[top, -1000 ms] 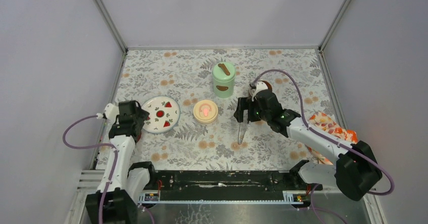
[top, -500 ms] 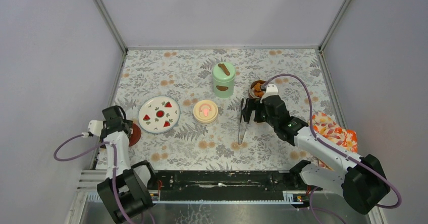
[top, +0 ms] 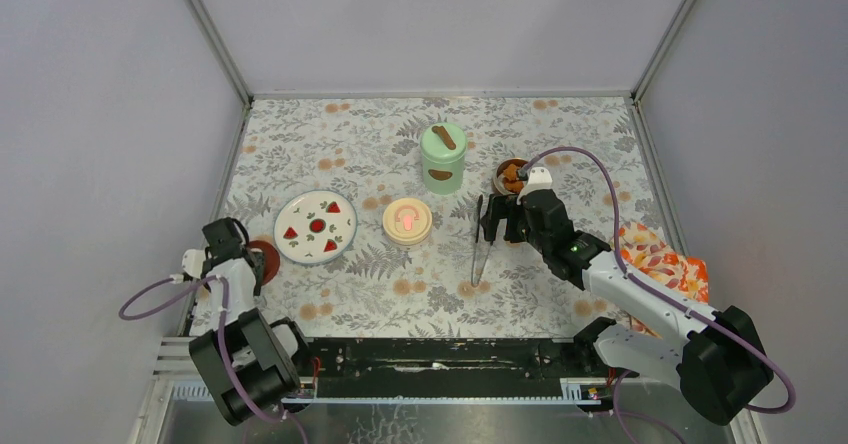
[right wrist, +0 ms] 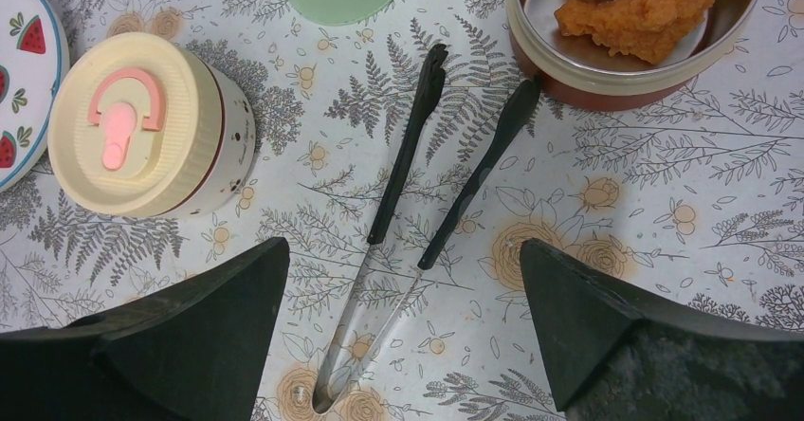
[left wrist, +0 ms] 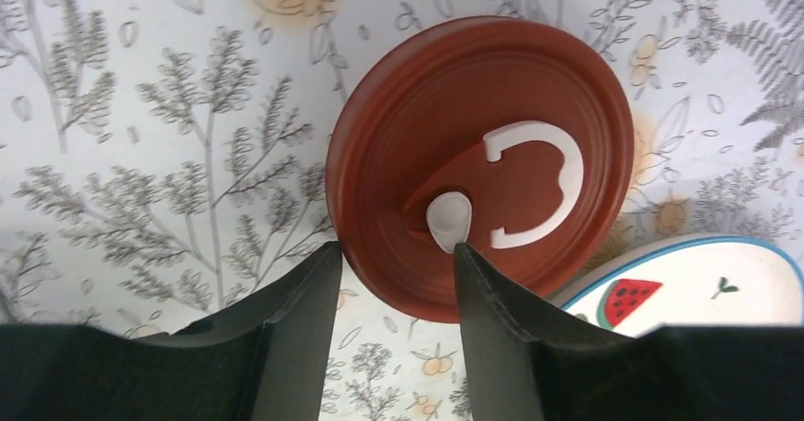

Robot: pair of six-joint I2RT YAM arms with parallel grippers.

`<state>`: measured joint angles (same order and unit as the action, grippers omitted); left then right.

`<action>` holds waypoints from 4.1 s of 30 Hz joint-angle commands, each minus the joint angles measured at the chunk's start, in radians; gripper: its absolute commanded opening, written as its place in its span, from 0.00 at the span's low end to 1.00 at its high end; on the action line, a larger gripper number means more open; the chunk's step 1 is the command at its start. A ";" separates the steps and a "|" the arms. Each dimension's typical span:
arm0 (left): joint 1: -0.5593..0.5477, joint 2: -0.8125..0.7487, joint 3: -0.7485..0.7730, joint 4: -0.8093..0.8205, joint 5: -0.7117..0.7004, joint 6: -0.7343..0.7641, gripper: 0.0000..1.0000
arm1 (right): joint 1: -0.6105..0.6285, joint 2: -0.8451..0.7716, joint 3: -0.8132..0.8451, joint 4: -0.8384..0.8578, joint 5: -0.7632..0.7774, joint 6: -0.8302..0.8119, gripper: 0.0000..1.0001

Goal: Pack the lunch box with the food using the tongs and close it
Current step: Move the packing box to the center of the board, then move the clamp to the center of the board, then move the packing box to the center of the board.

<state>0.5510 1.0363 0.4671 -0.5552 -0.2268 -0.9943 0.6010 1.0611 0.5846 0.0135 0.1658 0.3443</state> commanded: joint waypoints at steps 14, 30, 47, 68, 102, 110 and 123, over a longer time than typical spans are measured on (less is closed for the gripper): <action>-0.241 0.103 -0.064 0.173 0.256 -0.031 0.45 | -0.005 0.005 0.021 0.027 0.024 -0.017 1.00; -0.527 -0.010 -0.093 0.058 0.222 -0.073 0.40 | -0.005 -0.022 0.018 0.022 0.033 -0.018 1.00; -0.644 -0.218 -0.038 -0.064 0.293 0.004 0.82 | -0.006 0.228 0.169 -0.114 0.081 0.069 0.94; -0.653 -0.360 0.279 0.098 -0.044 0.465 0.98 | -0.005 0.510 0.279 -0.363 0.127 0.228 0.32; -0.818 -0.422 0.277 0.081 -0.208 0.597 0.99 | -0.586 0.418 0.477 -0.341 -0.080 -0.070 0.61; -0.816 -0.403 0.277 0.082 -0.204 0.599 0.98 | -0.583 0.671 0.704 -0.323 -0.322 -0.145 0.60; -0.815 -0.392 0.276 0.082 -0.198 0.599 0.99 | -0.538 0.919 0.905 -0.402 -0.328 -0.221 0.48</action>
<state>-0.2611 0.6445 0.7391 -0.5087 -0.4095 -0.4126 0.0441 1.9648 1.4467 -0.3576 -0.1497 0.1635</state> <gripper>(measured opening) 0.983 0.497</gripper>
